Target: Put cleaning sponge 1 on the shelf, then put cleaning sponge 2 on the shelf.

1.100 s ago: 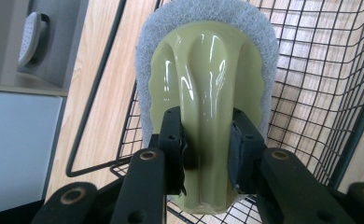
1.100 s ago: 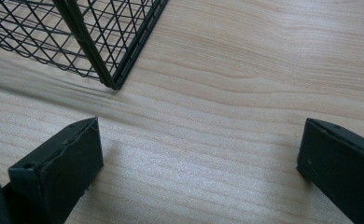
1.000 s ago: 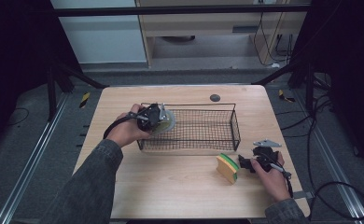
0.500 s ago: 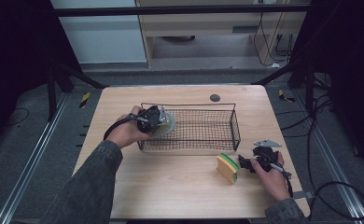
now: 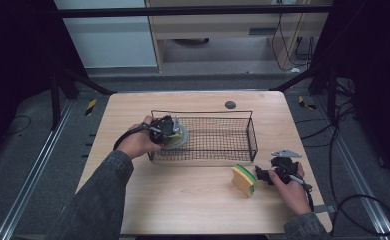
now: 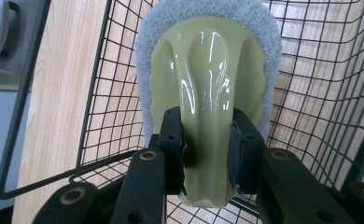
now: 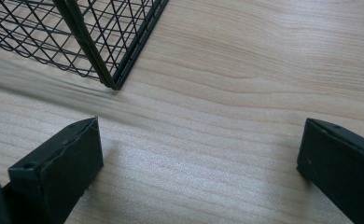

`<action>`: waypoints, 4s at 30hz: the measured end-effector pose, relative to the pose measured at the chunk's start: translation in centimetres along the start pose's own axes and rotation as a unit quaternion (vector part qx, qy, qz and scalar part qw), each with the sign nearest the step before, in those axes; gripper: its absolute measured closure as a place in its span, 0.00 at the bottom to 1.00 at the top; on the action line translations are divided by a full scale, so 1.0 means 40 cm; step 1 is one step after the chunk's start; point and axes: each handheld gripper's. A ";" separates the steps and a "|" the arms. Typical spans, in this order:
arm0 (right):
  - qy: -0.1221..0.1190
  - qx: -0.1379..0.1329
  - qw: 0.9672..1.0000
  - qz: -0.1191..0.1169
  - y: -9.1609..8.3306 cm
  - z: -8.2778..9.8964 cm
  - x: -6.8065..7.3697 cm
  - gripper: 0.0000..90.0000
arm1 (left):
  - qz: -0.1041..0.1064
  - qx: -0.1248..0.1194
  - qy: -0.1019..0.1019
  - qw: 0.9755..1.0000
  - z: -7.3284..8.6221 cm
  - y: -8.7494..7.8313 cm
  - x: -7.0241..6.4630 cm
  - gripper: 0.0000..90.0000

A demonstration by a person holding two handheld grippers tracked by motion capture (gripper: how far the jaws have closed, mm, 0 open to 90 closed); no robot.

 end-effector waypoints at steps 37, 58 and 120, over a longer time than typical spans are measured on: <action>0.000 0.000 1.000 0.000 0.000 0.000 0.000 0.00 | 0.051 0.021 0.001 0.998 -0.024 0.048 -0.007 0.74; 0.000 0.000 1.000 0.001 0.001 -0.001 0.000 0.00 | 0.002 -0.046 -0.099 0.994 -0.017 -0.054 0.021 0.17; -0.052 0.070 0.992 -0.088 -0.286 -0.051 0.096 0.22 | -0.017 -0.037 -0.429 0.902 0.417 0.013 -0.206 0.06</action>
Point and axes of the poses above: each handheld gripper's, and its own axes: y roughly forward along the jaws, z roughly out of its underside, x roughly to its left, and after that the axes turned 10 degrees about -z, right-handed
